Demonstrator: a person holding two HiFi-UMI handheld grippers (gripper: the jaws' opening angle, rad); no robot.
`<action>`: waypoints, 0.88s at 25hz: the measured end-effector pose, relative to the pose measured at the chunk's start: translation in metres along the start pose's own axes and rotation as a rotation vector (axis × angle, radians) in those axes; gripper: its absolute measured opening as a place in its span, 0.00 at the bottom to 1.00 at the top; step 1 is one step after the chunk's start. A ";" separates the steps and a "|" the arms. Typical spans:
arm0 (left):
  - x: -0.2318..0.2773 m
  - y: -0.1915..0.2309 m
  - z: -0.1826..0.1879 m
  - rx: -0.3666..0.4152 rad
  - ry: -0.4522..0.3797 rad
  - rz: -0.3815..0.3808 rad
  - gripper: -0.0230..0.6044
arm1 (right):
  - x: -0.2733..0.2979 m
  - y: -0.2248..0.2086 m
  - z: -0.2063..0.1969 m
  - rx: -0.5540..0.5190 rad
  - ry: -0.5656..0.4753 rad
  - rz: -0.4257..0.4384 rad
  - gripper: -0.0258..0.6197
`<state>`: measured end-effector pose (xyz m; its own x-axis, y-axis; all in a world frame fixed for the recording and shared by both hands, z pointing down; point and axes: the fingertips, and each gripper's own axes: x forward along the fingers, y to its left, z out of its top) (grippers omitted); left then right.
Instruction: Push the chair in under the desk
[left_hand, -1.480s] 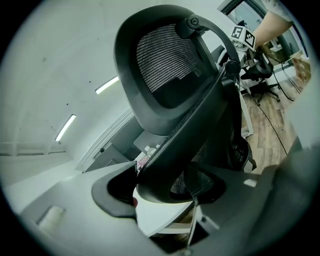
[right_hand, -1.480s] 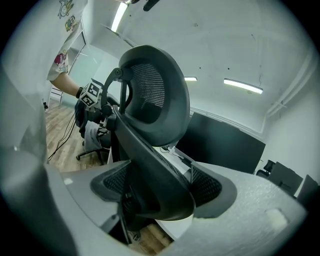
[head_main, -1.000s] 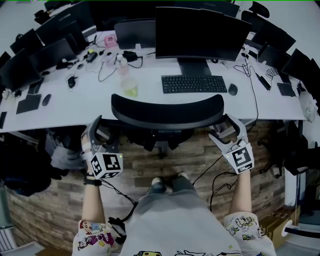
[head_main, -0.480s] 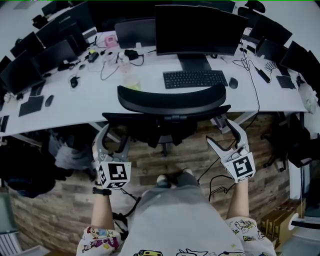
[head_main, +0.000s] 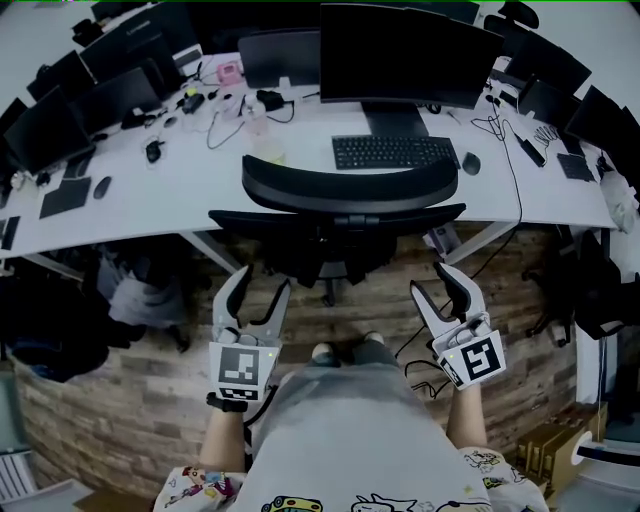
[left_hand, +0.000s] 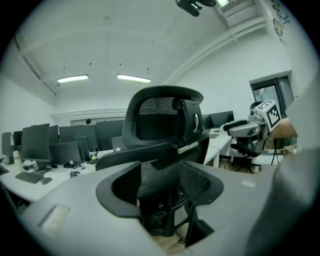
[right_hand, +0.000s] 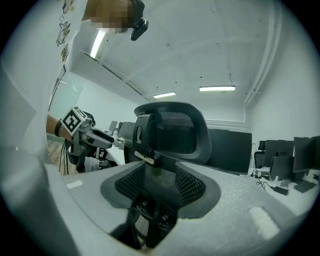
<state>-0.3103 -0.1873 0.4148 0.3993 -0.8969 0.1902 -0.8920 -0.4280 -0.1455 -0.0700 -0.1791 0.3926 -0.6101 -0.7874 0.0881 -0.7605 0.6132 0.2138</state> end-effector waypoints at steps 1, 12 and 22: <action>-0.002 -0.005 0.000 -0.017 -0.001 -0.009 0.42 | -0.001 0.003 0.000 0.013 -0.004 0.000 0.33; -0.012 -0.031 -0.017 -0.146 0.044 -0.033 0.27 | -0.005 0.032 -0.010 0.127 0.008 -0.005 0.19; -0.020 -0.032 -0.033 -0.123 0.058 -0.017 0.14 | 0.001 0.052 -0.025 0.177 0.038 0.007 0.05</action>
<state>-0.2966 -0.1516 0.4478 0.4045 -0.8803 0.2481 -0.9061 -0.4226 -0.0220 -0.1048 -0.1493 0.4279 -0.6093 -0.7828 0.1267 -0.7855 0.6177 0.0386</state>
